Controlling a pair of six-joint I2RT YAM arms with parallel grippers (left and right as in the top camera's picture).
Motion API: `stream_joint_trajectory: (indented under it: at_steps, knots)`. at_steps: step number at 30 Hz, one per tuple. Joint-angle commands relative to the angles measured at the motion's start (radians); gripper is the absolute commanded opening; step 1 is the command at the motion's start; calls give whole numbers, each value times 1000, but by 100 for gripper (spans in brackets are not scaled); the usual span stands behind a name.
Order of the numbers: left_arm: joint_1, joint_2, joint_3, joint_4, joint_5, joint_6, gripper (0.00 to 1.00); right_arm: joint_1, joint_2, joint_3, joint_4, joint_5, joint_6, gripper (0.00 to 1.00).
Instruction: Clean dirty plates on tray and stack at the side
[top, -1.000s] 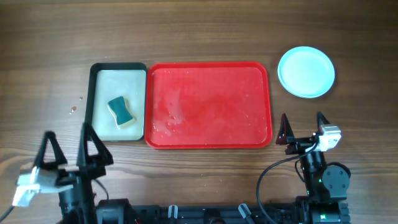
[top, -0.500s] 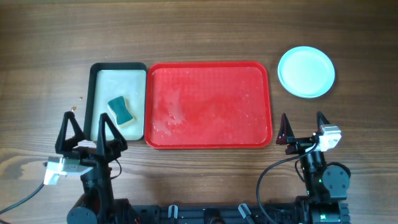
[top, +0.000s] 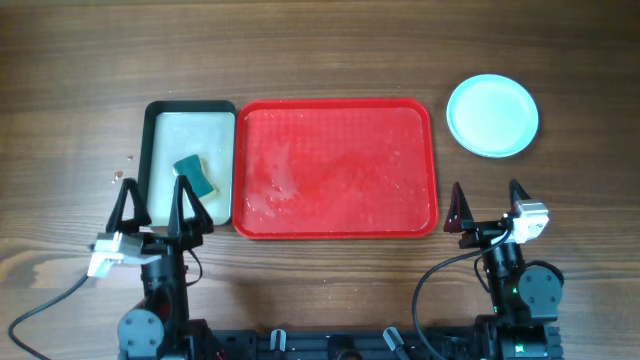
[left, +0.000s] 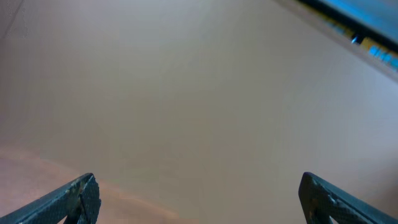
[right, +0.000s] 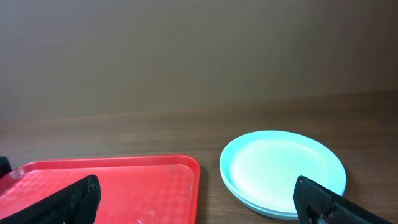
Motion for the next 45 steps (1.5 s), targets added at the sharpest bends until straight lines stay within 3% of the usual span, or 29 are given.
stream_joint_trajectory:
  at_steps: [1,11,14,45]
  knots:
    - [-6,-8,-8,-90,16,-9,100,-4,-11,-2,5,-16,-14,100]
    - [-6,-8,-8,-461,11,0,100,-4,-11,-2,5,-16,-14,99]
    - [-6,-8,-8,-460,12,52,100,-4,-11,-2,5,-16,-14,100]
    - [-6,-7,-8,-459,12,51,100,-4,-8,-2,5,-16,-14,100]
